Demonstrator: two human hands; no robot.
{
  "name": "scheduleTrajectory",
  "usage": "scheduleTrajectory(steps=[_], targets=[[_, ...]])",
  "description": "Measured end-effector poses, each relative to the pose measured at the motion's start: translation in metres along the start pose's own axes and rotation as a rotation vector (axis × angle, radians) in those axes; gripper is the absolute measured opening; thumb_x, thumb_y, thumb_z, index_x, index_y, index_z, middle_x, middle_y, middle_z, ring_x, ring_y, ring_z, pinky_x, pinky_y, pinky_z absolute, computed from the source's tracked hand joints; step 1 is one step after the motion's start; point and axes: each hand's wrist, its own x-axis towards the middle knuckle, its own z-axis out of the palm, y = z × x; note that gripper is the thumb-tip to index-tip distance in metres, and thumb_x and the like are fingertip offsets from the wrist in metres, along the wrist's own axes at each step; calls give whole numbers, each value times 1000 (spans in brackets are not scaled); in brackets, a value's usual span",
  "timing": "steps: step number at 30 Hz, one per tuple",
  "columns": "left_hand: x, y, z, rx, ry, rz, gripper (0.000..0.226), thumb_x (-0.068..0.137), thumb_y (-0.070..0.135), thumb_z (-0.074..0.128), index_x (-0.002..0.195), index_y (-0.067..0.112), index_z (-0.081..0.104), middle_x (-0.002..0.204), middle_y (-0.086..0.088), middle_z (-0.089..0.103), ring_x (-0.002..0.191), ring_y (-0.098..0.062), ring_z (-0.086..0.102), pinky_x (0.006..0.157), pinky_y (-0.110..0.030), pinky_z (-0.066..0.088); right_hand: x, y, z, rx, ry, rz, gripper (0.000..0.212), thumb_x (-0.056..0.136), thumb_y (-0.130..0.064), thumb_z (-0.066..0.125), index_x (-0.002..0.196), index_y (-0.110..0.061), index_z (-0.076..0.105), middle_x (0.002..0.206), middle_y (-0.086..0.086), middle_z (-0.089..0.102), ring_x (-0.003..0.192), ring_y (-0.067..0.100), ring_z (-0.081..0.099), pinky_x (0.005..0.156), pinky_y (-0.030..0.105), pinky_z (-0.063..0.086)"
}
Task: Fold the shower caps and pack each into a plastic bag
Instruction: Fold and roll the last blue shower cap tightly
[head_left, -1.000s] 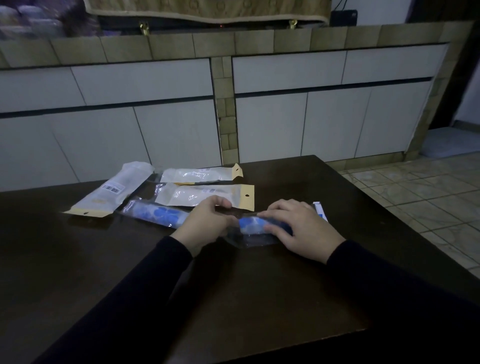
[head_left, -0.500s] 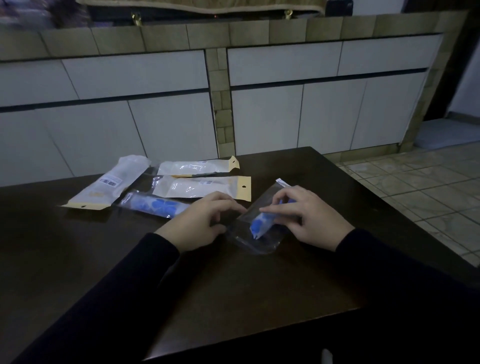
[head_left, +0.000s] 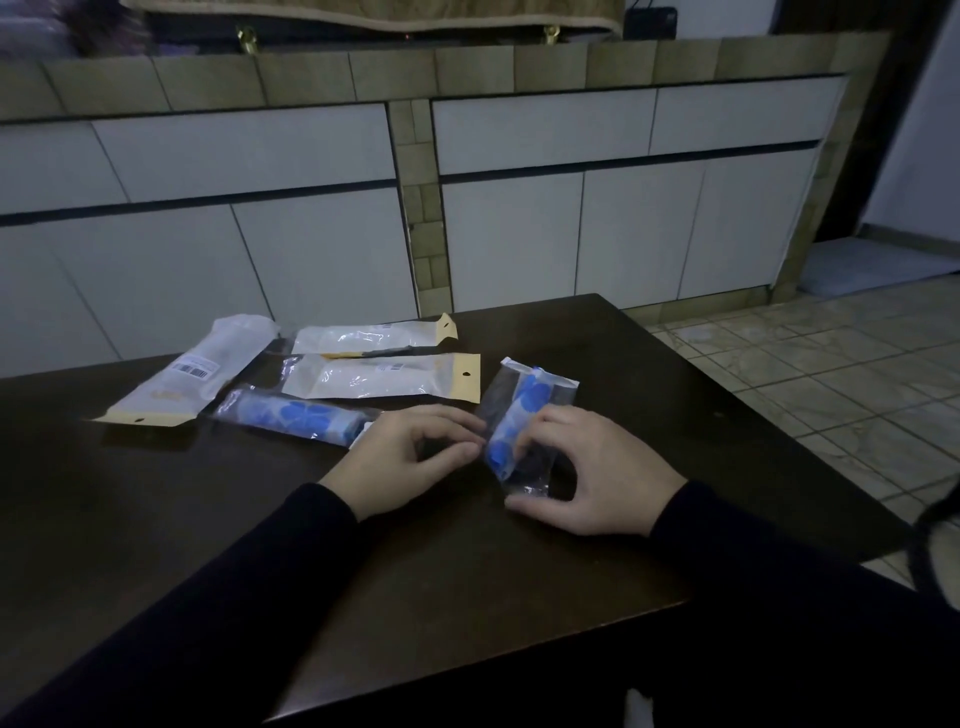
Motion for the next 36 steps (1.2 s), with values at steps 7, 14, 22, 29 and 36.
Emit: scheduleTrajectory(steps=[7, 14, 22, 29, 36], targets=[[-1, 4, -1, -18, -31, -31, 10, 84, 29, 68, 93, 28, 72, 112, 18, 65, 101, 2, 61, 87, -26, 53, -2, 0, 1, 18, 28, 27, 29, 83, -54, 57, 91, -29, 68, 97, -16, 60, 89, 2, 56, 86, 19, 45], [-2, 6, 2, -87, -15, -161, 5, 90, 27, 62, 88, 23, 65, 111, 17, 68, 100, -4, 64, 89, -38, 55, 1, 3, 1, 11, 15, 115, 21, 91, -44, 56, 105, -32, 68, 114, -16, 65, 114, -3, 50, 114, 32, 11], [6, 13, 7, -21, 39, -341, 21, 90, 41, 59, 78, 23, 60, 85, 3, 70, 81, -13, 65, 77, -33, 55, 13, 5, 7, 49, 93, 368, 23, 95, -46, 48, 85, -32, 63, 84, -10, 65, 84, -2, 53, 113, 42, 16], [26, 23, 16, -23, 89, -553, 19, 83, 38, 71, 78, 21, 66, 82, 5, 70, 84, -9, 63, 76, -28, 51, 19, 0, 12, 34, 164, 517, 21, 91, -47, 54, 91, -29, 65, 77, -12, 62, 77, 1, 55, 96, 35, 33], [37, 35, 20, 138, 41, -580, 21, 86, 38, 68, 79, 26, 53, 83, 7, 59, 72, -3, 51, 55, -18, 33, 25, 0, 11, 78, 45, 641, 16, 91, -47, 56, 94, -32, 60, 87, -12, 60, 85, 5, 55, 98, 38, 35]])
